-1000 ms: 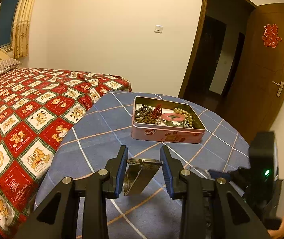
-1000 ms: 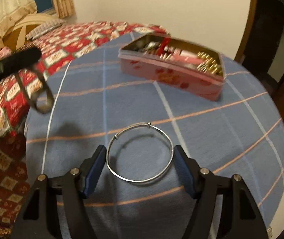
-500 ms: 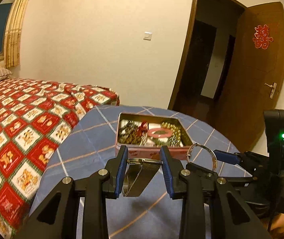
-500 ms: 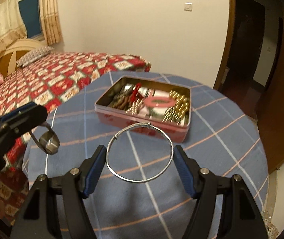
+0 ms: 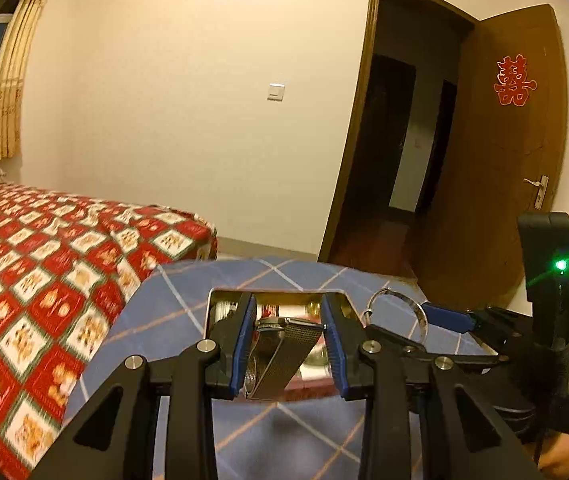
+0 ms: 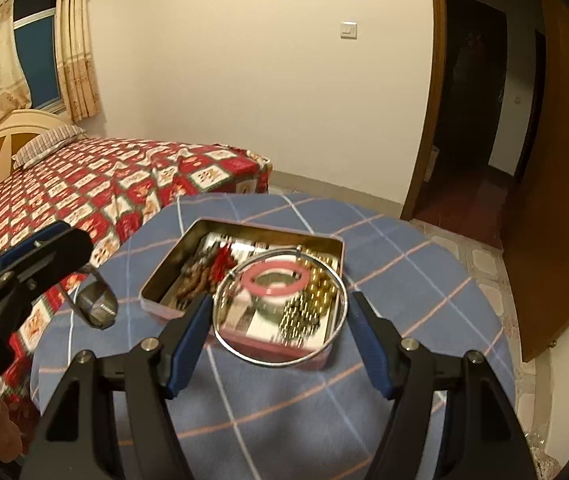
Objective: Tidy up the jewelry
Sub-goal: 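Carry the watch and silver bangle into the tin and open both grippers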
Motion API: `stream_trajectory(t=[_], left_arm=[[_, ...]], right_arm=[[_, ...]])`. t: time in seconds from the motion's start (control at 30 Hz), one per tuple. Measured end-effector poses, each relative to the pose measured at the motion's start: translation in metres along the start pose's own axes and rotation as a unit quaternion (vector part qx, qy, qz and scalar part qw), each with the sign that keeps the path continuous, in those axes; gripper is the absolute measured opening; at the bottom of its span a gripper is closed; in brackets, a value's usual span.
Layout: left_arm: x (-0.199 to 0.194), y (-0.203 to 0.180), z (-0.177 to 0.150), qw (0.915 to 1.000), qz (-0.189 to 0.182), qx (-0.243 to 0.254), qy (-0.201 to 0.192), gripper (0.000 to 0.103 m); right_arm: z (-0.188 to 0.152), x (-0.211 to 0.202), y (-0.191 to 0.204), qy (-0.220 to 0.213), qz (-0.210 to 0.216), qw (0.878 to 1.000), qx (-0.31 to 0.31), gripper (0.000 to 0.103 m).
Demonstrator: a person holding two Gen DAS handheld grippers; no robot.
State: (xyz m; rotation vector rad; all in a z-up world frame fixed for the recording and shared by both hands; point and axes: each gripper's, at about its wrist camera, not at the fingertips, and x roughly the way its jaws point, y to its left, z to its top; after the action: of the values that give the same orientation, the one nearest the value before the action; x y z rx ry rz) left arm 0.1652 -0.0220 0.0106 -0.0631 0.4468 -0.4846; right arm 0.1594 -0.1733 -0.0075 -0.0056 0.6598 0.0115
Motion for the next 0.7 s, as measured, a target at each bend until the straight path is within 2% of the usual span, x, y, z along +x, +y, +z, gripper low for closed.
stream_trajectory(t=[0.23, 0.5, 0.7], left_arm=[[0.036, 0.007, 0.013, 0.9999, -0.008, -0.006, -0.006, 0.034], [0.082, 0.018, 0.013, 0.9997, -0.010, -0.019, 0.014, 0.034], [0.118, 0.028, -0.002, 0.9984, 0.000, -0.026, 0.050, 0.034]], right_arm=[[0.017, 0.028, -0.011, 0.005, -0.006, 1.000, 0.013, 0.071], [0.029, 0.065, -0.021, 0.020, -0.009, 1.000, 0.021, 0.071], [0.026, 0.100, -0.024, 0.049, -0.008, 0.999, 0.009, 0.071]])
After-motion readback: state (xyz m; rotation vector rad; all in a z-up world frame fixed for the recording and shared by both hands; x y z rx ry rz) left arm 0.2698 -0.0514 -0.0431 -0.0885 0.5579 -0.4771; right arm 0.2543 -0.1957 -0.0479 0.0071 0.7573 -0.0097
